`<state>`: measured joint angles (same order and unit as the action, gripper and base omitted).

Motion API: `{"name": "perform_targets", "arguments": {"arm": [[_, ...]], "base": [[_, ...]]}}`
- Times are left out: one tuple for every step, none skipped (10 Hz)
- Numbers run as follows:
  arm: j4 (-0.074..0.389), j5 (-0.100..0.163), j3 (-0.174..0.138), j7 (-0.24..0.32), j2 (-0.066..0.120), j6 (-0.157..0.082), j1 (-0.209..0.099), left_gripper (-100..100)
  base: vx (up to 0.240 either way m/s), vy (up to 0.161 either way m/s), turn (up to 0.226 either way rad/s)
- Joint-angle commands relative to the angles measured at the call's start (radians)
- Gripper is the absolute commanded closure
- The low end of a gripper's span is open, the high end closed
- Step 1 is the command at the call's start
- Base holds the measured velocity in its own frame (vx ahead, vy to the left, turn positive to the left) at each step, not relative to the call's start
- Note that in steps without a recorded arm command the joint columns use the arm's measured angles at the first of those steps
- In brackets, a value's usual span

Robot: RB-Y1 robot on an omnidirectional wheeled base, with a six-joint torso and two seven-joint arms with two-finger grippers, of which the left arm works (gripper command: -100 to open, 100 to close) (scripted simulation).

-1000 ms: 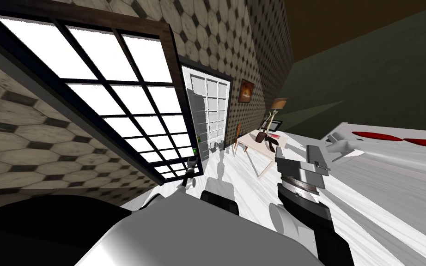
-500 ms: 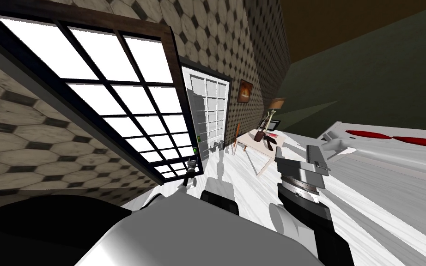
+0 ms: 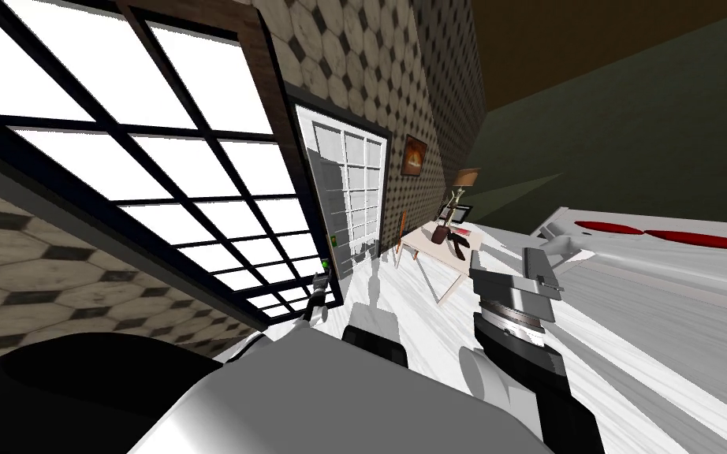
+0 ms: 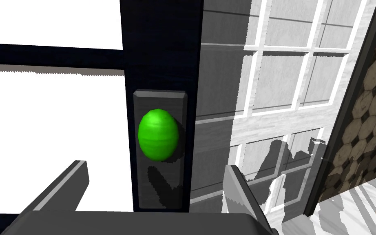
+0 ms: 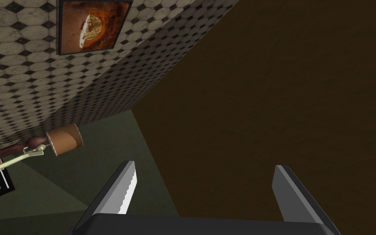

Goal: Pull the door open

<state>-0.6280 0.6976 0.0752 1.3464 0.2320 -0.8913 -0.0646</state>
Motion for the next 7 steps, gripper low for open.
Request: {"name": "perform_targets", "arguments": {"arm": [[0.025, 0.003, -0.001, 0.031, 0.023, -0.007, -0.004, -100], [0.029, 0.005, -0.002, 0.053, 0.042, -0.01, 0.005, -100], [0.029, 0.005, -0.002, 0.053, 0.042, -0.01, 0.005, -100], [0.033, 0.007, -0.002, 0.071, 0.059, -0.012, 0.013, -100], [0.037, 0.01, -0.003, 0.093, 0.078, -0.015, 0.022, -100], [0.011, 0.01, -0.006, 0.073, 0.07, -0.004, 0.029, -100], [0.011, 0.01, -0.006, 0.073, 0.07, -0.004, 0.029, 100]], "base": [[0.169, 0.026, -0.059], [0.151, 0.029, -0.077], [0.102, 0.019, -0.018], [0.106, 0.007, -0.042], [0.181, 0.015, -0.091], [0.086, 0.012, -0.016], [-0.019, -0.002, 0.015]]}}
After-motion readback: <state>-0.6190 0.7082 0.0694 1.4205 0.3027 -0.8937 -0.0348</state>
